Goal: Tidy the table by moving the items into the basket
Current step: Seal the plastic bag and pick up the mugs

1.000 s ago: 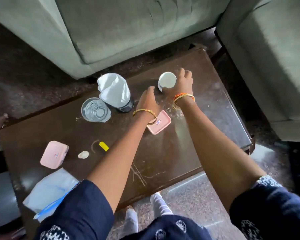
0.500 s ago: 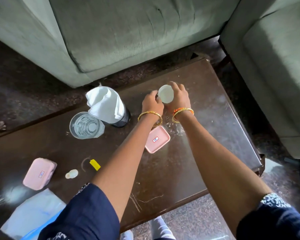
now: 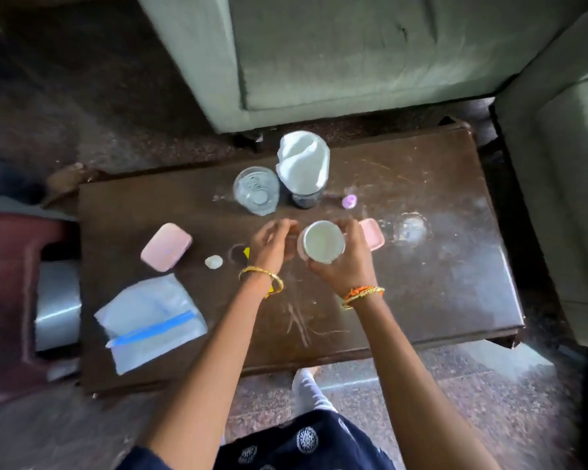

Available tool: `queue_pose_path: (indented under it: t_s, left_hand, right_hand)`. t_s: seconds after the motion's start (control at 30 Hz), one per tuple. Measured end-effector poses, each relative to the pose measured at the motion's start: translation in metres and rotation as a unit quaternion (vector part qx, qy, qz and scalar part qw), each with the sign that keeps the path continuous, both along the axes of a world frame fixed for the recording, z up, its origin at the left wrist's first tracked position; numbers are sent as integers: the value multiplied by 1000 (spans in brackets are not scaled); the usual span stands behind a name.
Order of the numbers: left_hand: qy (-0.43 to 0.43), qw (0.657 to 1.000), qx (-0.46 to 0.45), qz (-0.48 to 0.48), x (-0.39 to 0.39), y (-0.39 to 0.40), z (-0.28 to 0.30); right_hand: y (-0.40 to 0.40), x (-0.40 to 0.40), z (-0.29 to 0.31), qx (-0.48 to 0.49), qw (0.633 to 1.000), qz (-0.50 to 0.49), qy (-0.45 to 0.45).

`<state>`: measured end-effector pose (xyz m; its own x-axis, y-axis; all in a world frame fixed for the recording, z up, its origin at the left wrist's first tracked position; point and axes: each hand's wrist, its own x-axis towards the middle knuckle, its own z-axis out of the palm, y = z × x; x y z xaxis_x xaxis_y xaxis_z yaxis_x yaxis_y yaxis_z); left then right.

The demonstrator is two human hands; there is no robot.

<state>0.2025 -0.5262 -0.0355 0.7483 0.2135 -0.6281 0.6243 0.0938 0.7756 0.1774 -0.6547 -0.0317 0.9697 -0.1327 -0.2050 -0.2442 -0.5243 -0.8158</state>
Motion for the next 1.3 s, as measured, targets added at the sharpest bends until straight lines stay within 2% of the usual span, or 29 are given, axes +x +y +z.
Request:
queue_pose_path:
  t_s: [0.2, 0.33, 0.6, 0.7, 0.83, 0.97, 1.1, 1.2, 1.3]
  left_hand:
    - [12, 999, 21, 27, -73, 162, 21]
    - [21, 996, 53, 65, -110, 263, 33]
    - [-15, 964, 134, 229, -130, 443, 70]
    - [-25, 959, 155, 235, -123, 500, 78]
    - [-23, 959, 149, 242, -109, 545, 71]
    - [-38, 951, 132, 278, -94, 554, 60]
    - [-41, 947, 171, 270, -82, 550, 46]
    - [-43, 941, 115, 315, -76, 548, 39]
    - [-71, 925, 0, 374, -71, 548, 36]
  right_hand:
    - [139, -29, 11, -6, 983, 181, 41]
    - [242, -36, 20, 0, 965, 259, 31]
    - [447, -37, 55, 34, 944, 328, -25]
    - [517, -27, 66, 38, 938, 343, -27]
    - [578, -6, 62, 7, 937, 348, -21]
    - [612, 9, 46, -17, 941, 336, -20]
    - [628, 21, 27, -121, 938, 324, -33]
    - [637, 22, 15, -204, 931, 300, -43]
    - [645, 12, 7, -273, 927, 247, -68]
